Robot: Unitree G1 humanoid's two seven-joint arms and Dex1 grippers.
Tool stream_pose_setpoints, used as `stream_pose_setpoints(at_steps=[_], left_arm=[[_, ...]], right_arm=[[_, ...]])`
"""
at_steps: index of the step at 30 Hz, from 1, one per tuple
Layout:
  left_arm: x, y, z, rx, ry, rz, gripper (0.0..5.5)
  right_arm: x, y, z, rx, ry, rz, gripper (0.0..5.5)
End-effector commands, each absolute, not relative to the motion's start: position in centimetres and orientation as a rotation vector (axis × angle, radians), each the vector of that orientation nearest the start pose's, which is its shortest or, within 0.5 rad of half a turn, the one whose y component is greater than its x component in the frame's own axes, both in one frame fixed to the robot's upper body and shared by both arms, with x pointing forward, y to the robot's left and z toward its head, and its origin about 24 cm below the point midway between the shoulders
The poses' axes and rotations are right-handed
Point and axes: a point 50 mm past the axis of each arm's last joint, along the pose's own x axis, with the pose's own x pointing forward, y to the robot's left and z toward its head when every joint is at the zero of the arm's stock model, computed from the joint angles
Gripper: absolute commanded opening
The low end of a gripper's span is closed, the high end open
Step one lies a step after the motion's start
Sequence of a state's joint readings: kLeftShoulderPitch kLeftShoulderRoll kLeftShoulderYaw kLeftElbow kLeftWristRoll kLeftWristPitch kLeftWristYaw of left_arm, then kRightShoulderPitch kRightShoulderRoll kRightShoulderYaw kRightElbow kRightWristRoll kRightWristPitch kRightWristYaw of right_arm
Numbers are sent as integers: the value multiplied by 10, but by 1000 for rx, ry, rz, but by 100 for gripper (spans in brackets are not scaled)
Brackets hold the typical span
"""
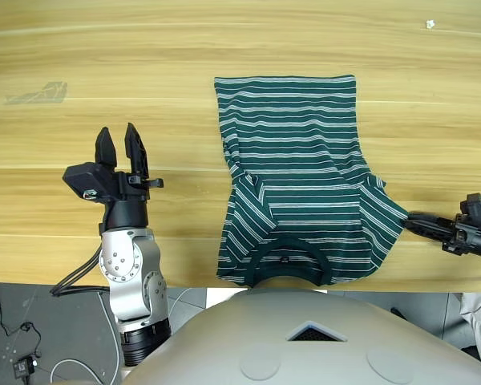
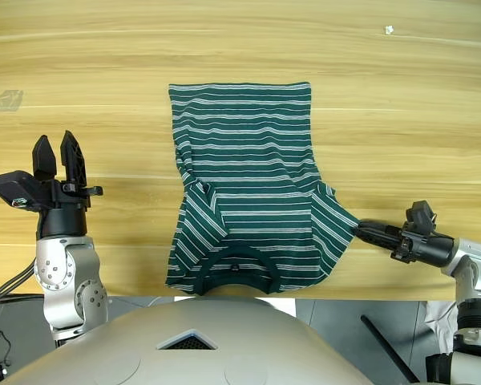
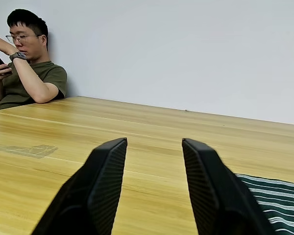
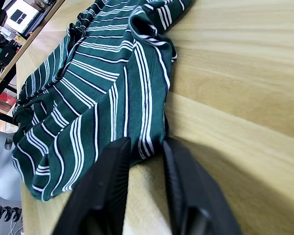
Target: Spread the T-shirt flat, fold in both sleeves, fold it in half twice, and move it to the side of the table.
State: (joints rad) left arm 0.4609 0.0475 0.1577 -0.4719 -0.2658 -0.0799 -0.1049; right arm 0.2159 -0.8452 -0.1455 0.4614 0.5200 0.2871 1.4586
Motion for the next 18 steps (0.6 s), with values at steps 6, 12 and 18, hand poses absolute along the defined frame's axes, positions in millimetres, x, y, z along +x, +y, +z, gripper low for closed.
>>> stream_pose_setpoints(at_steps=[6,12,18], left_arm=[[159,206,67,-103,-121,141,210],[163,204,66,-99,-117,122,210],[166,202,65,-92,-118,99,210]], right_arm=[[137,-335,9,318,778,886,4],[147,-316,28,330,673,990,4],[156,-295,48,273,599,1100,4]])
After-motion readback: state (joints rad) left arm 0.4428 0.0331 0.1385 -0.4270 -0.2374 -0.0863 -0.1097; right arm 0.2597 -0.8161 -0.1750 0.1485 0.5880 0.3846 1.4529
